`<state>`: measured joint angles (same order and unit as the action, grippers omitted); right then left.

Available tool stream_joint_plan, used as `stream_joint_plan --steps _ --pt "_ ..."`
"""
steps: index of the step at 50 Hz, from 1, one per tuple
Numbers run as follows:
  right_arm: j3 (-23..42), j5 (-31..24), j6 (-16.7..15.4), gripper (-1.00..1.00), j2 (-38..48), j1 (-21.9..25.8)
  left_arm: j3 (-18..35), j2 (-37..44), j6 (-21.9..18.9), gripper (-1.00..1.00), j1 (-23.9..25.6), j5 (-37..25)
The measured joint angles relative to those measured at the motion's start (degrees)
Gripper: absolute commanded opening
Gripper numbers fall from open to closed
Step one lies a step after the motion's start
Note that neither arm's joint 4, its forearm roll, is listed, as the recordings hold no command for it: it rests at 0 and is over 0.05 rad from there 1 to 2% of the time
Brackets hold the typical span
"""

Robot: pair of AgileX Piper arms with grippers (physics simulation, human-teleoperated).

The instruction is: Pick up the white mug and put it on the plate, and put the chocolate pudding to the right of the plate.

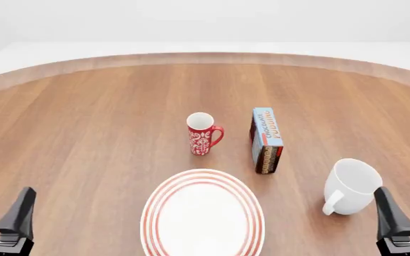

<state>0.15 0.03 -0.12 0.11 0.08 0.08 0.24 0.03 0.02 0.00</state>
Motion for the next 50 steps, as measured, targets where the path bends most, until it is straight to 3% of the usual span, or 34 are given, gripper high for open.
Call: stream_joint_plan --steps 24,50 --pt "0.3 0.3 -0.2 1.0 0.2 0.7 0.8 4.2 -1.2 1.0 2.3 2.7" --pt "0.6 0.5 -0.5 1.0 0.1 1.2 6.3 26.6 -5.8 1.0 17.4 20.3"
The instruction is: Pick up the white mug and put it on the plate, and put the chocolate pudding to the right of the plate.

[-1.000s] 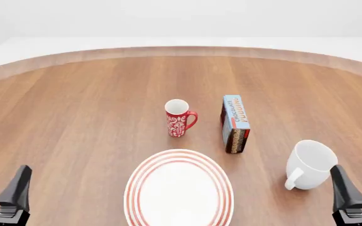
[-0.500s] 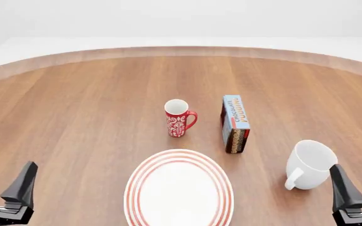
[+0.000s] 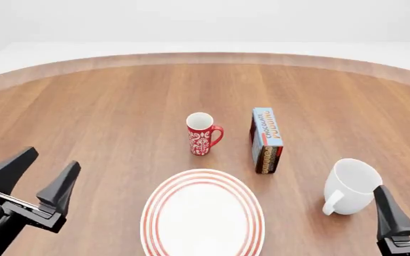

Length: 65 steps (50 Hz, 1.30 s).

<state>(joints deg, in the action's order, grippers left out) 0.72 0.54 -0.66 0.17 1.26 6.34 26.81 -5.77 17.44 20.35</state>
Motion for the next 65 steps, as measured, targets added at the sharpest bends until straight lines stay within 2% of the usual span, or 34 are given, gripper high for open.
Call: stream_joint_plan --steps 13,30,65 --pt "-0.1 0.2 -0.1 1.0 0.1 0.2 3.2 9.1 -1.5 1.0 7.6 5.7" --pt "0.0 0.1 -0.4 1.0 0.0 0.5 6.4 17.3 -2.8 1.0 16.1 10.1" --pt "0.4 -0.1 -0.4 1.0 -0.1 0.8 12.4 31.4 -2.5 1.0 29.9 17.0"
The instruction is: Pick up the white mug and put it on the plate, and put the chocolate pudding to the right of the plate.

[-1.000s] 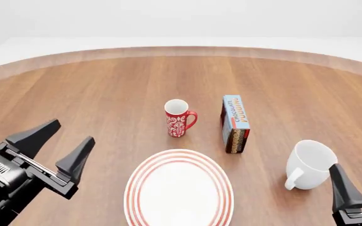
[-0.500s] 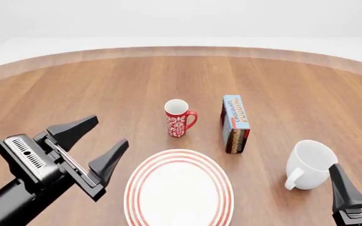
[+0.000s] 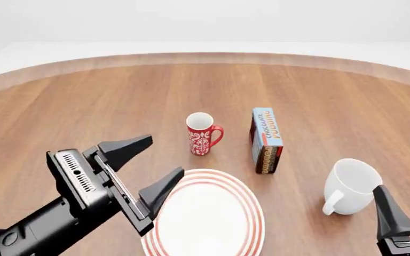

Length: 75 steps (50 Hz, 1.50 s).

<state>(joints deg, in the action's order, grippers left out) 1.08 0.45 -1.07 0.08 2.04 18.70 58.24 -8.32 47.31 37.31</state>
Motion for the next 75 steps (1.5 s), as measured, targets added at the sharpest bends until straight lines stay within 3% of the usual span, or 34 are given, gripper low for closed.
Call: stream_joint_plan --steps 20,75 --pt "0.0 0.0 0.0 1.0 0.0 0.1 6.5 10.7 0.2 1.0 7.2 2.3" --pt "-0.1 0.1 0.1 1.0 0.0 0.0 20.8 27.8 2.7 1.0 17.4 1.3"
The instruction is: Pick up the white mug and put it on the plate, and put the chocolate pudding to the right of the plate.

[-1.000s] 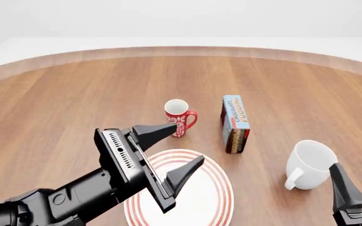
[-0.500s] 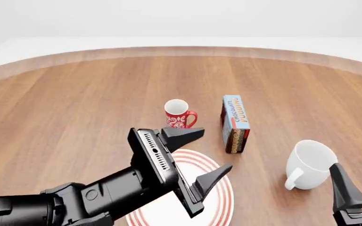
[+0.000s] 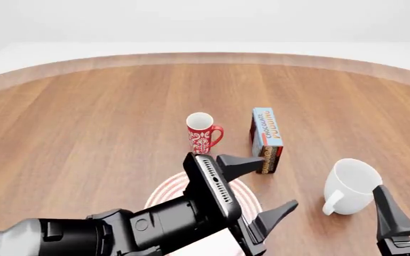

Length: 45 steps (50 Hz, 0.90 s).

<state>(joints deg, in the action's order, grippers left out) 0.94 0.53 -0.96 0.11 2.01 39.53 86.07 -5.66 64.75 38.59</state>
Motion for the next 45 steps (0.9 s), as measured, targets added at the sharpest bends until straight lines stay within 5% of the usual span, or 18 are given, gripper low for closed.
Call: stream_joint_plan --steps 45 --pt "0.1 -0.1 0.1 1.0 0.0 0.5 8.1 11.2 2.6 1.0 0.9 0.4"
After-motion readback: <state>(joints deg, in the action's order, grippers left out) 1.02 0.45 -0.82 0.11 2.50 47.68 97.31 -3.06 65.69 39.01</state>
